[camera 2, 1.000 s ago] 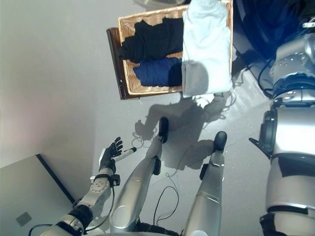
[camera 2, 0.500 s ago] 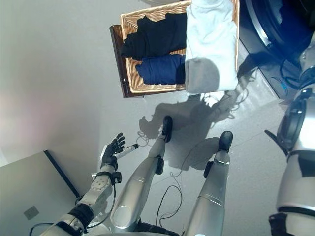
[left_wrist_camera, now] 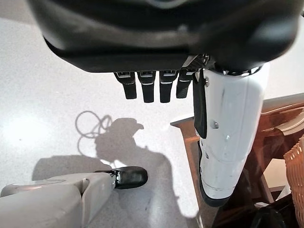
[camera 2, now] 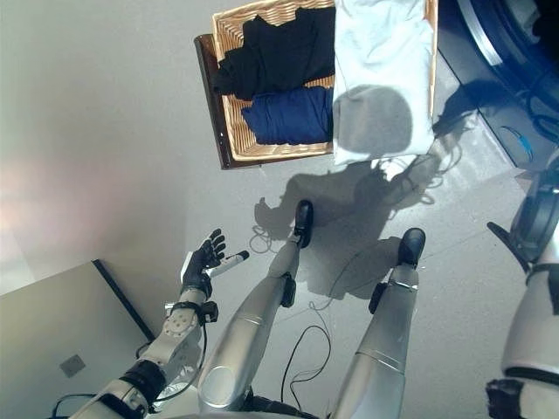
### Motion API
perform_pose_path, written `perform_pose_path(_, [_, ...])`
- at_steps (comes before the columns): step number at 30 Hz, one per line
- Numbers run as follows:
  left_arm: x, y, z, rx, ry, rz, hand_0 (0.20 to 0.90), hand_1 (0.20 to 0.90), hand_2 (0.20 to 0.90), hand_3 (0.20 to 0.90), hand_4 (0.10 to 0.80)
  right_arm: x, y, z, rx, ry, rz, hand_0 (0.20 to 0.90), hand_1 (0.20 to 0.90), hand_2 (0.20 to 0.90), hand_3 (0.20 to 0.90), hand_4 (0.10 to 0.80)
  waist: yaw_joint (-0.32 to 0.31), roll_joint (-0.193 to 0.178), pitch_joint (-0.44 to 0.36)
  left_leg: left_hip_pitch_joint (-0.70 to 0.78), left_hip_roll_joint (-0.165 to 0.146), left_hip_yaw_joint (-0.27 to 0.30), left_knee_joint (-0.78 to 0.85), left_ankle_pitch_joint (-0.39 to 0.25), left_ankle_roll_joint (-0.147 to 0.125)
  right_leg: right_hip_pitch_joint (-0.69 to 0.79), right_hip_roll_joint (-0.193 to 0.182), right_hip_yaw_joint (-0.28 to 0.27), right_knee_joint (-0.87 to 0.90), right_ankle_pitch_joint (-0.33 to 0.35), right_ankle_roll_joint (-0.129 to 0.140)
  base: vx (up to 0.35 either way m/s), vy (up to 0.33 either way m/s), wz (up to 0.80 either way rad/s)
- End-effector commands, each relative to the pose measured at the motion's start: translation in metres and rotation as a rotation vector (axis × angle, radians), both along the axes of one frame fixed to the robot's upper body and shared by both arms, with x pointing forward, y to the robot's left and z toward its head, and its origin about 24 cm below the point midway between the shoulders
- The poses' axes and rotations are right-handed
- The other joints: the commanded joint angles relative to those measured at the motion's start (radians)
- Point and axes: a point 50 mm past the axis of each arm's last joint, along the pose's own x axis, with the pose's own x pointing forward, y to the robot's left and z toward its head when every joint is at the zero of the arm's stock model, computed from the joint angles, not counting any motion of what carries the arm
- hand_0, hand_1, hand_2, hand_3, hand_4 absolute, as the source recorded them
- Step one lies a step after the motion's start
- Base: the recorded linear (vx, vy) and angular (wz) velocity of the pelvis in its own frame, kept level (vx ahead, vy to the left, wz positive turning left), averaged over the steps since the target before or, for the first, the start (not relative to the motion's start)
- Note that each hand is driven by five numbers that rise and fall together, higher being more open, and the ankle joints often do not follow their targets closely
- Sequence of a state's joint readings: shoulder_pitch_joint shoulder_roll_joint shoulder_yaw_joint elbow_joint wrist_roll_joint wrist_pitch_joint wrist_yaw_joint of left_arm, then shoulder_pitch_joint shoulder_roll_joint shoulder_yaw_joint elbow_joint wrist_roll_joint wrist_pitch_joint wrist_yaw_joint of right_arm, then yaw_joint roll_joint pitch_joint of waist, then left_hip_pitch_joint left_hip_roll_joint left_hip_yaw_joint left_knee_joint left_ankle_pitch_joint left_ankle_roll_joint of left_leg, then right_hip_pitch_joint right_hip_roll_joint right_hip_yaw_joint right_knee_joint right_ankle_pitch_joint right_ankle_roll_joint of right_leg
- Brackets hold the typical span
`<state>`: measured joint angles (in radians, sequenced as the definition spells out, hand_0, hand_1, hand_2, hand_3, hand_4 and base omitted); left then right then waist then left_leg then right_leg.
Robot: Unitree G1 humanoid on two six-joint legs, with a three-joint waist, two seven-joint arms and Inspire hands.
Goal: Pick up the clothes and place them into the washing machine
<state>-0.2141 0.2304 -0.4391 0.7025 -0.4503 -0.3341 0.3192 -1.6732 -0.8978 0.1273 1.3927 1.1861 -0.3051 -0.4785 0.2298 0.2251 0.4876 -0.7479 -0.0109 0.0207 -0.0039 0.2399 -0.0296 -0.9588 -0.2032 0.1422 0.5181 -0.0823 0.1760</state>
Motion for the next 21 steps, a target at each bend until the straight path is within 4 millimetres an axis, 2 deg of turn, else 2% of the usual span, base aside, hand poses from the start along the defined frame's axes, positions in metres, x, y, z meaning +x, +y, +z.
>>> perform_pose_path(1, [-0.010,0.023,-0.004,0.024,0.001,0.091,0.900,0.900,0.900,0.900,0.800,-0.056,-0.011,0.068,-0.232,-0.168,-0.179,0.900,0.900,0.900,0.900,0.800,-0.025,0.113,-0.025,-0.061,0.022,-0.006,0.046,-0.050,-0.081,0.093,0.071,-0.009,-0.017,-0.076,-0.061,0.000,0.000,0.00])
perform_pose_path(14, [-0.007,0.029,-0.001,0.026,-0.010,0.119,0.900,0.900,0.900,0.900,0.800,-0.040,0.000,0.061,-0.302,-0.079,-0.168,0.900,0.900,0.900,0.900,0.800,-0.031,0.100,-0.018,-0.060,0.024,-0.001,0.048,-0.049,-0.079,0.099,0.076,-0.008,-0.036,-0.061,-0.062,-0.011,0.009,0.00])
perform_pose_path(21, [-0.006,0.029,0.001,0.027,-0.022,0.118,0.900,0.900,0.900,0.900,0.800,-0.019,0.009,0.043,-0.404,0.069,-0.155,0.900,0.900,0.900,0.900,0.800,-0.040,0.088,-0.010,-0.052,0.026,0.013,0.046,-0.047,-0.076,0.113,0.079,-0.004,-0.067,-0.036,-0.058,-0.029,0.030,-0.03])
